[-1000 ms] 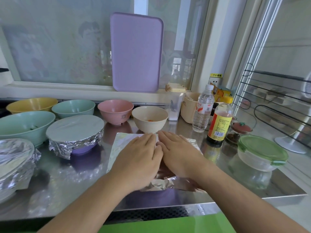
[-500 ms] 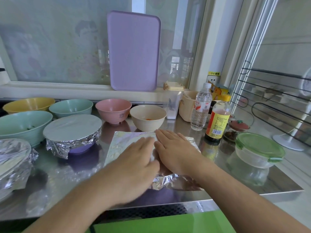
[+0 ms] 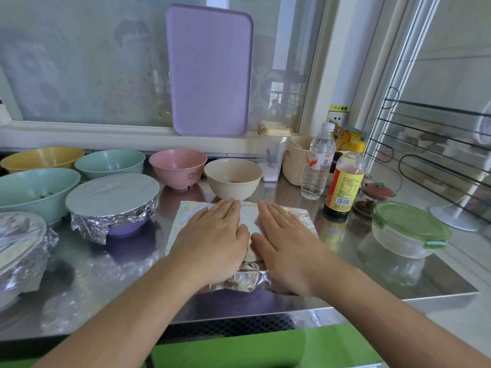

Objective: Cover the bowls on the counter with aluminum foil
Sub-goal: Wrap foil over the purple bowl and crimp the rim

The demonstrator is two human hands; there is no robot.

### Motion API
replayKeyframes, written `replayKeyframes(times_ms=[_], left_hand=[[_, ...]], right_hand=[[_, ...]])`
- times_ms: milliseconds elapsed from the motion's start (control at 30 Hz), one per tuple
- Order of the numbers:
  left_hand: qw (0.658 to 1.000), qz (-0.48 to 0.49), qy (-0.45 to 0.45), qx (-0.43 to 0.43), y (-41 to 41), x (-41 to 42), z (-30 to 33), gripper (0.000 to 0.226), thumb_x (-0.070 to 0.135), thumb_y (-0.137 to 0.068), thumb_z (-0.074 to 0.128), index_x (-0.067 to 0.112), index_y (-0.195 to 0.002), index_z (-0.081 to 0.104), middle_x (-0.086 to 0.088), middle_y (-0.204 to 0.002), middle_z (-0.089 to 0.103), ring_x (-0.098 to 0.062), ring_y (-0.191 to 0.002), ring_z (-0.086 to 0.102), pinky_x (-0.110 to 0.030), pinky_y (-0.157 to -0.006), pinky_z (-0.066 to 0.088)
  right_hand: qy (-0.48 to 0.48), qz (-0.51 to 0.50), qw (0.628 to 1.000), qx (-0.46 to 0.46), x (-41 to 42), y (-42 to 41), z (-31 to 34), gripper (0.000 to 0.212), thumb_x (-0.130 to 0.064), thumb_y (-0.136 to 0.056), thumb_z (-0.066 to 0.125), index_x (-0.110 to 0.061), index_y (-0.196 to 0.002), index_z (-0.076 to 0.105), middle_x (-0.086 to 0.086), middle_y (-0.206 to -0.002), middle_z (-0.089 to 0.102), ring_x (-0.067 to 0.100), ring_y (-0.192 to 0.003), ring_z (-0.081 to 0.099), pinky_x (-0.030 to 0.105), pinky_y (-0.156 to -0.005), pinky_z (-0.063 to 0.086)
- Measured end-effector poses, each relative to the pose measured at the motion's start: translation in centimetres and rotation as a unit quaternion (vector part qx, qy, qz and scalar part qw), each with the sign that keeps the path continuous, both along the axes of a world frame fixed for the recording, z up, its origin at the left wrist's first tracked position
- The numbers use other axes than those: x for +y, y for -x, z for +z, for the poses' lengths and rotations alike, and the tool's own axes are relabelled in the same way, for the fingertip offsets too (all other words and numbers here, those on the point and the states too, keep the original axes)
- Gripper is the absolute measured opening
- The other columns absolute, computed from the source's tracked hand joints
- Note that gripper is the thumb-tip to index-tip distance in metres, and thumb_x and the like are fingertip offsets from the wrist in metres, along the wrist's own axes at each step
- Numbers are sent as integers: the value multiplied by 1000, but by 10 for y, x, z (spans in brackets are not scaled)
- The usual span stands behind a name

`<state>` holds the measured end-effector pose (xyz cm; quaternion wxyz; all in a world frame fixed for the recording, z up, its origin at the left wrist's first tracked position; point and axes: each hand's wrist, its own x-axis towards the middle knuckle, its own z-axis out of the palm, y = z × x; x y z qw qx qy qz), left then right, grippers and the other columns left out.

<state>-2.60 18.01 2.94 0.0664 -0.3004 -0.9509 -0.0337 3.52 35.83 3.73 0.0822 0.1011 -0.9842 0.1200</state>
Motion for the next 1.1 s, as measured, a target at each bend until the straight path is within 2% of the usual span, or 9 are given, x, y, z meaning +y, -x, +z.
replayKeyframes(times_ms=[67,267,433,500,600,700,867,1000,1100], left_hand=[[1000,1,8,4,-1,0,1,102,48,-78,-20,4,-165,10,-11,-175,0,-21,-162,0,-45,-129,11],[1000,-19,-17,12,6,-6,-5,90,46,-87,-13,12,-167,12,-2,-175,7,-16,-161,6,-40,-128,16],[997,-5,-71,-28,-8,-14,7,84,49,-93,-7,8,-151,38,-6,-174,12,-18,-160,8,-34,-129,11],[993,26,-108,-50,-14,-16,8,70,51,-102,8,13,-157,32,2,-174,13,-11,-157,10,-27,-124,13],[984,42,-163,-62,-16,-18,7,60,48,-107,20,20,-160,28,9,-171,18,-6,-154,15,-26,-120,18],[994,7,-110,-27,-13,-17,3,64,53,-91,-3,24,-124,43,-1,-165,28,-16,-150,23,-31,-122,23],[997,1,-73,12,-20,-23,9,59,34,-100,26,8,-136,65,-14,-151,56,-25,-139,55,-31,-116,39],[992,0,-123,4,-12,-27,-5,84,55,-94,0,15,-165,21,-1,-172,23,-18,-158,20,-29,-126,15],[990,6,-142,7,-15,-24,-2,86,57,-92,2,16,-165,23,0,-170,26,-17,-156,22,-29,-125,17]], right_hand=[[2,0,1000,-15,-1,5,7,61,-40,-113,32,-14,-166,21,5,-173,22,23,-160,16,41,-130,14],[-110,43,993,4,-15,27,4,68,-35,-103,7,-5,-146,50,18,-165,37,37,-155,29,55,-122,31],[-131,10,991,-14,-6,17,10,56,-40,-106,8,-15,-138,48,13,-164,31,33,-153,26,49,-124,21],[-119,2,993,-23,-2,13,8,50,-43,-110,16,-16,-137,47,8,-164,31,29,-152,25,45,-124,18],[-100,-5,995,-24,0,9,7,77,-56,-96,2,-14,-143,45,2,-162,33,21,-151,25,44,-127,15],[-90,-13,996,-9,-9,20,8,59,-51,-94,1,-20,-115,47,-1,-139,49,19,-136,39,46,-121,26],[-7,5,1000,-23,-27,41,12,62,-47,-104,14,-20,-151,44,-2,-157,47,19,-147,38,43,-123,25],[-26,-21,999,-26,-17,45,11,80,-56,-87,-2,-17,-130,53,4,-134,58,27,-127,51,45,-110,37],[-49,-56,995,-64,-9,42,10,68,-51,-90,-3,-17,-113,51,6,-122,54,30,-119,50,46,-102,39]])
